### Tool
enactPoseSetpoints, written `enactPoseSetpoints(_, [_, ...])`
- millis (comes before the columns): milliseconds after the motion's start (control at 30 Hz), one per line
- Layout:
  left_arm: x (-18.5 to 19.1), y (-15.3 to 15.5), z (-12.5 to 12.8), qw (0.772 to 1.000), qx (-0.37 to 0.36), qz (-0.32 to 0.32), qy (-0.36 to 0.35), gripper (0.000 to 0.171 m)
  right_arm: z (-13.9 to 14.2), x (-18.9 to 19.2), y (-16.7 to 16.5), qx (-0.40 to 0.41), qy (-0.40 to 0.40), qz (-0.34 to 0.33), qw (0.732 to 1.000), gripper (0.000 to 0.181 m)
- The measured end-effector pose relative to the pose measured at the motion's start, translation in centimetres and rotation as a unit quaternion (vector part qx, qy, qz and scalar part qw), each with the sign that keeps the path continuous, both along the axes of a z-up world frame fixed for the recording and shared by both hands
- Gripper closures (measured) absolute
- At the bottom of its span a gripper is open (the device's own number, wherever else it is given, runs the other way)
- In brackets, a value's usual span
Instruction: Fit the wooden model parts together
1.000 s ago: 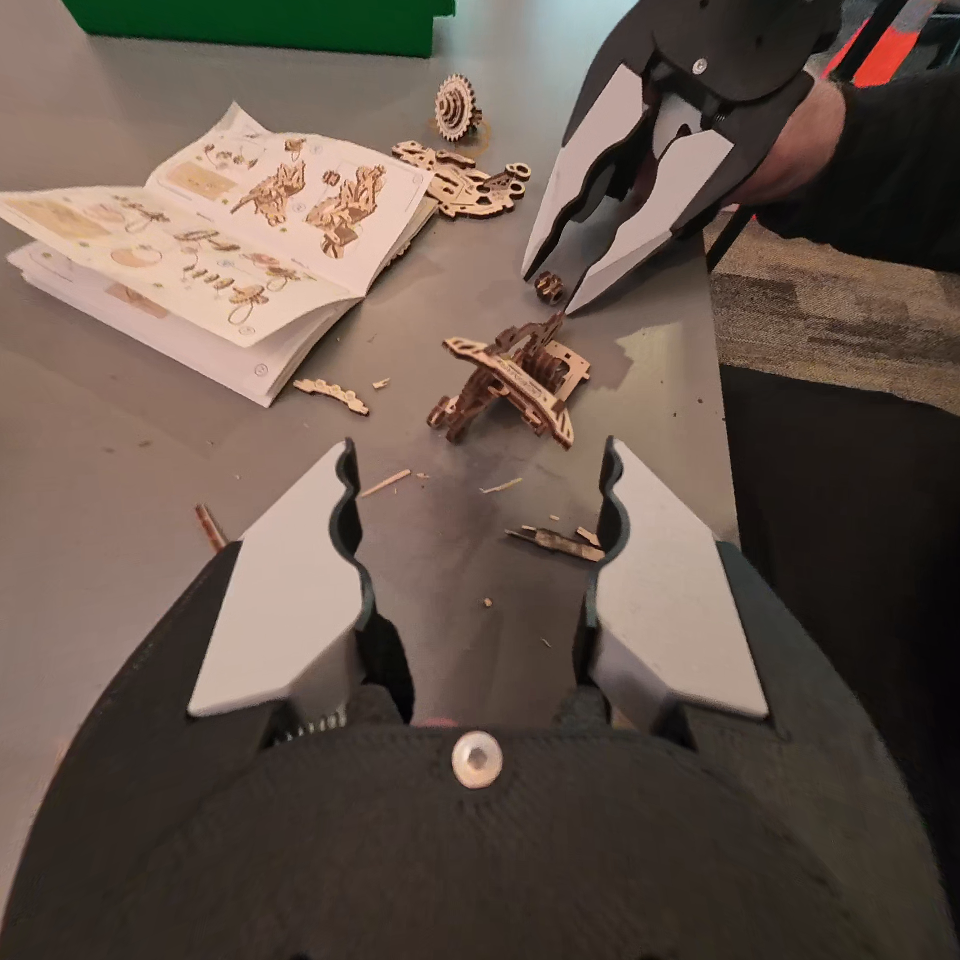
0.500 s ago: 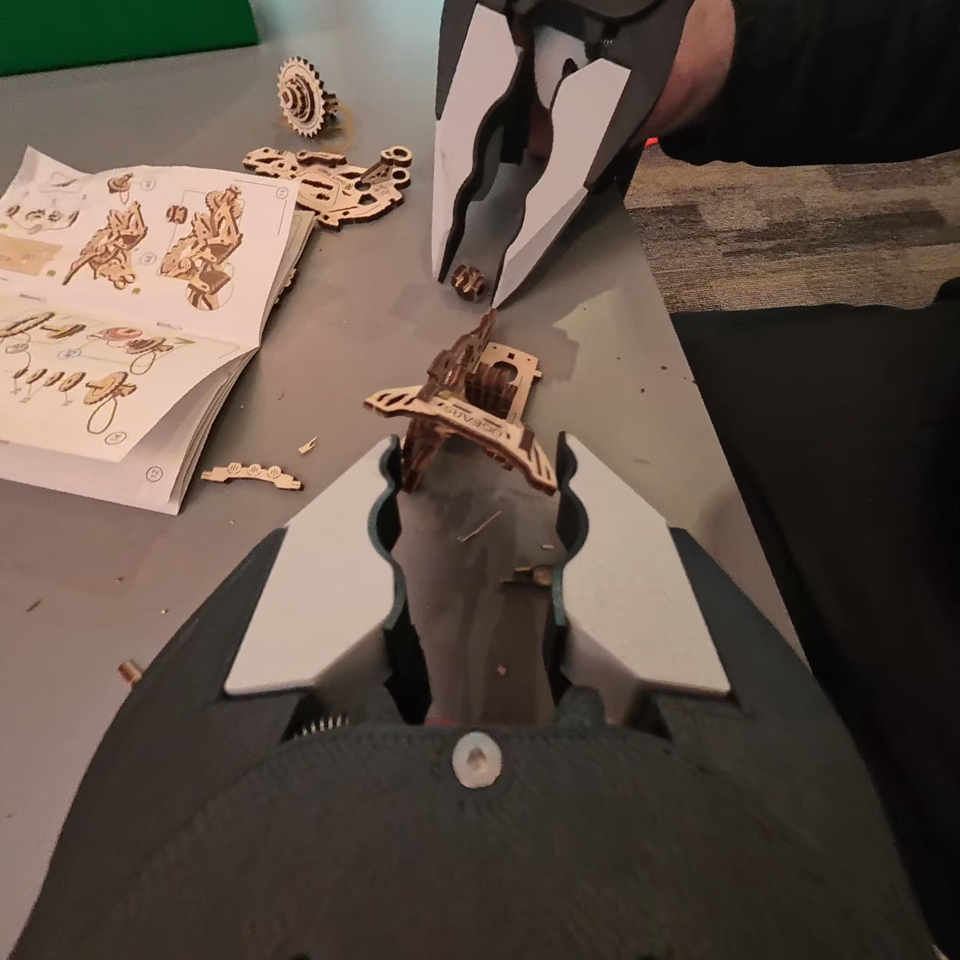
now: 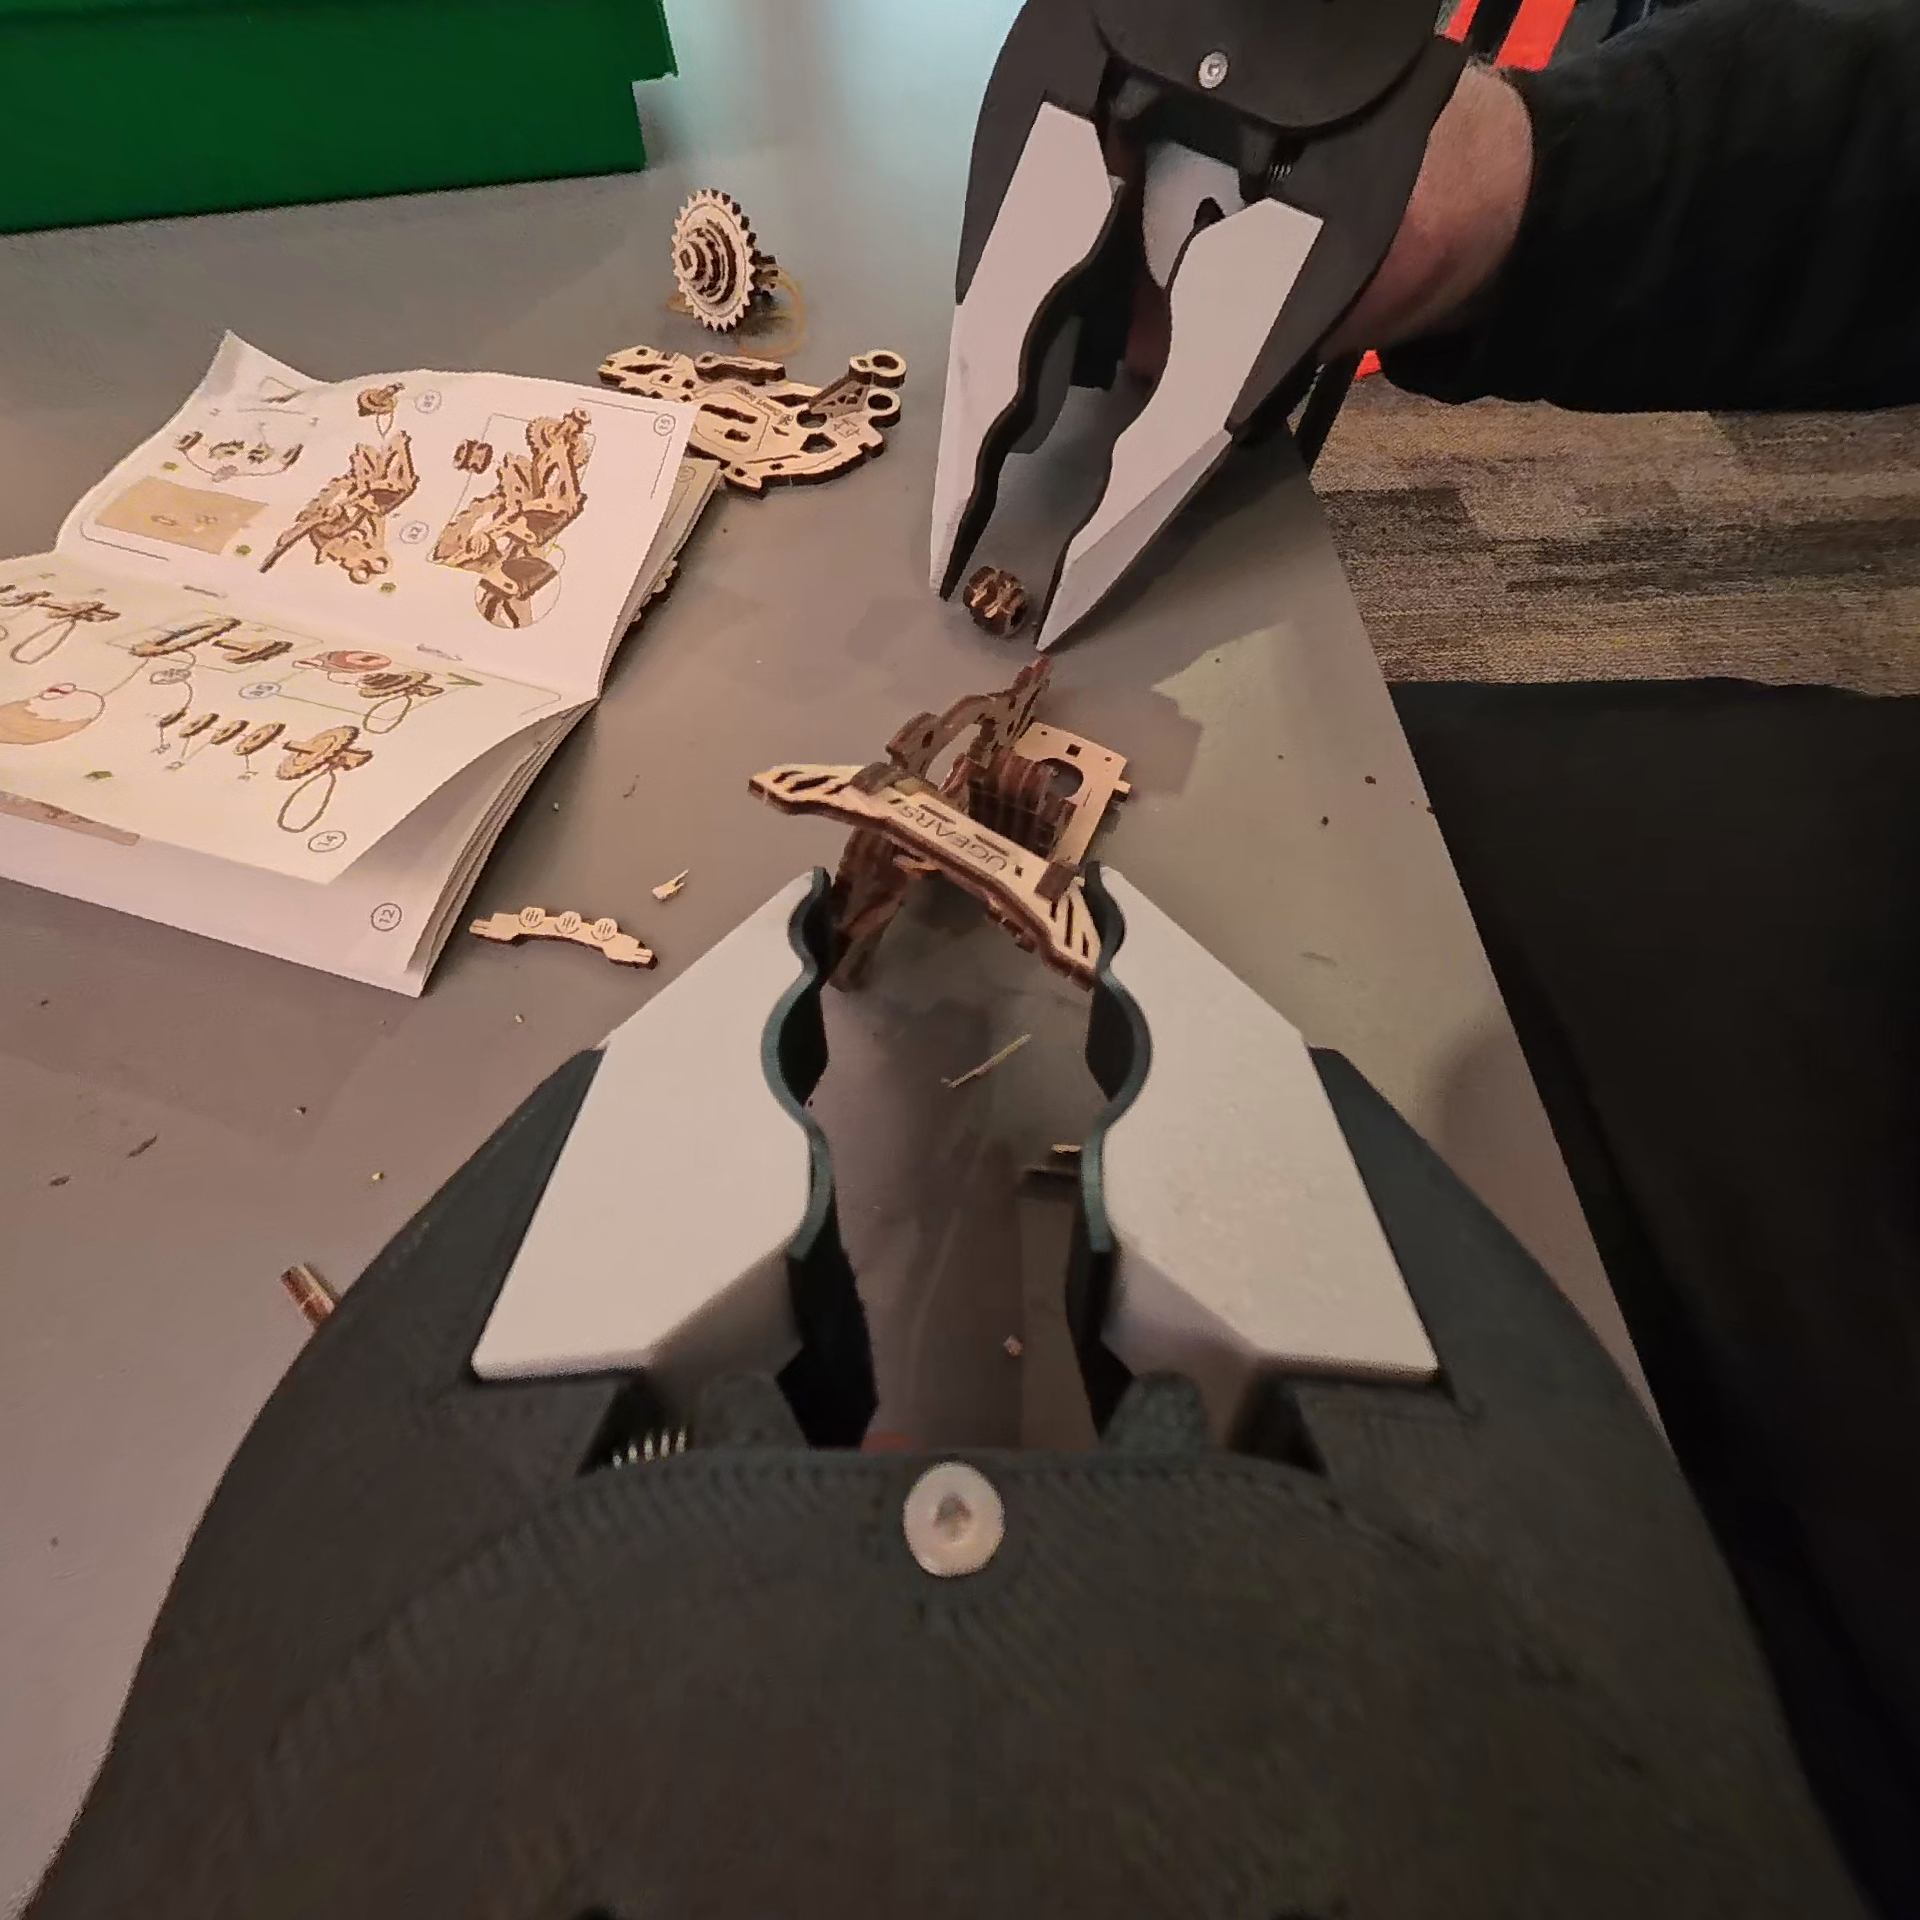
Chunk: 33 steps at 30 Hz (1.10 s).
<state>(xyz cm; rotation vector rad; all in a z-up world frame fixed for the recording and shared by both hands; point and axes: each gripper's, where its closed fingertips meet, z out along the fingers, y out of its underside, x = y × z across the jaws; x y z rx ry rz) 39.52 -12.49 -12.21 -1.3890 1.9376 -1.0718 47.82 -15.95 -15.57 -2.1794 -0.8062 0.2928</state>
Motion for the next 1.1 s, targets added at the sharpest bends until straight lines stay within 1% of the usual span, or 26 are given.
enactPoseSetpoints(233, [0.0, 0.9, 0.0, 0.999, 0.004, 0.037, -0.003, 0.126, 0.0, 0.0, 0.0, 0.0, 0.0, 0.0, 1.0, 0.156])
enactPoseSetpoints(367, [-0.1, 2.3, 0.0, 0.997, 0.011, 0.072, -0.004, 0.126, 0.0, 0.0, 0.0, 0.001, 0.0, 0.0, 1.0, 0.156])
enactPoseSetpoints(600, [0.4, 5.2, 0.8, 0.99, 0.025, 0.134, -0.025, 0.126, 0.0, 0.0, 0.0, 0.001, -0.001, -0.001, 1.0, 0.156])
enactPoseSetpoints(733, [0.8, 5.7, 0.5, 0.99, 0.036, 0.137, -0.023, 0.126, 0.0, 0.0, 0.0, 0.0, 0.0, 0.0, 1.0, 0.154])
enactPoseSetpoints(867, [1.0, 5.5, -0.5, 0.99, 0.048, 0.13, -0.013, 0.124, 0.1, -0.1, 0.0, 0.0, 0.003, 0.003, 1.0, 0.151])
enactPoseSetpoints(967, [1.1, 5.5, -0.7, 0.991, 0.046, 0.125, -0.014, 0.121, 0.1, -0.1, 0.0, 0.0, 0.006, 0.002, 1.0, 0.149])
enactPoseSetpoints(1100, [1.1, 5.3, -0.6, 0.993, 0.025, 0.113, -0.012, 0.111, 0.4, -0.1, 0.0, 0.001, 0.02, 0.002, 1.0, 0.146])
